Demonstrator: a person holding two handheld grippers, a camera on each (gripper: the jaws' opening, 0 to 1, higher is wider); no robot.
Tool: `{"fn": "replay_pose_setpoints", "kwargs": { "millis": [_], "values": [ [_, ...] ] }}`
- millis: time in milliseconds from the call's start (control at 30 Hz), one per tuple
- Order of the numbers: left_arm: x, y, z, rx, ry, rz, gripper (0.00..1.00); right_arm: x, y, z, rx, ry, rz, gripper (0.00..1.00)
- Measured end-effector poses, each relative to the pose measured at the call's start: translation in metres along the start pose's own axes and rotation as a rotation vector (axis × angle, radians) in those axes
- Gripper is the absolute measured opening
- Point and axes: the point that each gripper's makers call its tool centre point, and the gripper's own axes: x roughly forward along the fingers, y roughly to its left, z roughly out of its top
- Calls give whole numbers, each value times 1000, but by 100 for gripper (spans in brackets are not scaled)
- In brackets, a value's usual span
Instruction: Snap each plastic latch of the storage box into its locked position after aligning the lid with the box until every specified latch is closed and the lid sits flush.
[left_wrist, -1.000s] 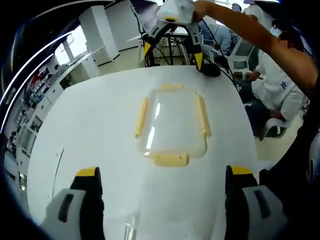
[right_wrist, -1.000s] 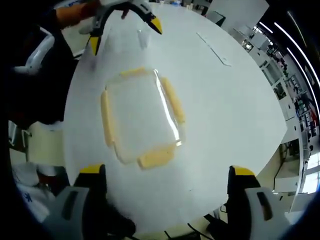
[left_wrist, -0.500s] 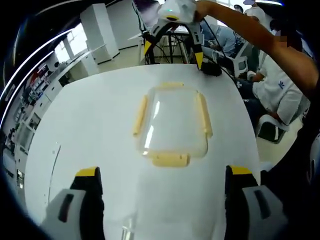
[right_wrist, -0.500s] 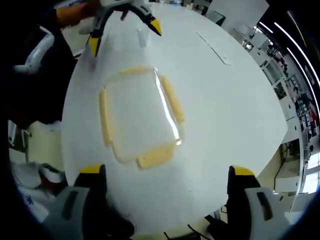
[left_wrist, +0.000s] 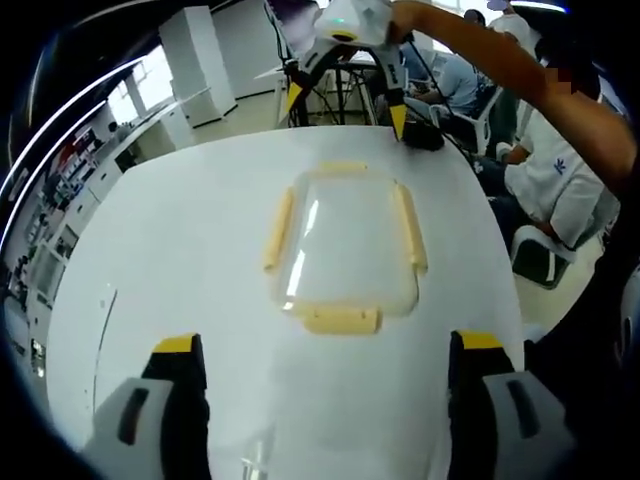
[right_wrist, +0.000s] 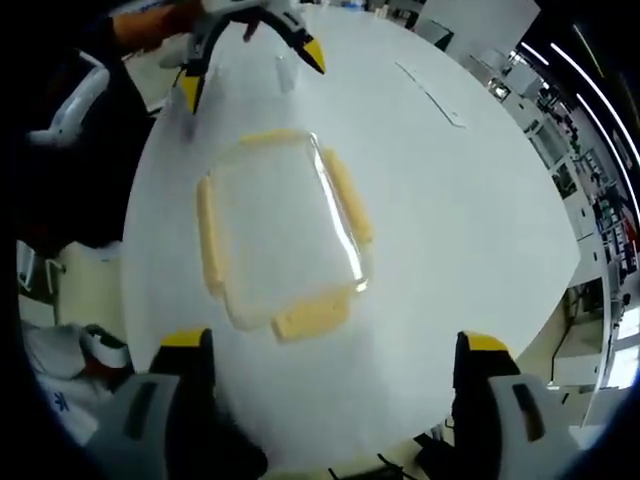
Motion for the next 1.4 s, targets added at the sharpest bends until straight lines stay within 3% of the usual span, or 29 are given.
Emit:
{"fn": "replay_pose_setpoints", "kwargs": {
  "millis": [700, 1133, 1300, 1400],
  "values": [
    [21, -4, -7, 11, 29, -18, 99, 6, 0, -8, 13, 2, 9, 98],
    [24, -2, -8, 4, 23, -20, 94, 7, -3, -7, 7, -9, 7, 97],
    [33, -5, -19, -2, 43, -34, 94, 25, 7, -17, 8, 36, 46, 97],
    [32, -4, -17, -2, 41, -32, 94, 25, 7, -14, 13, 17, 45, 97]
  ]
}}
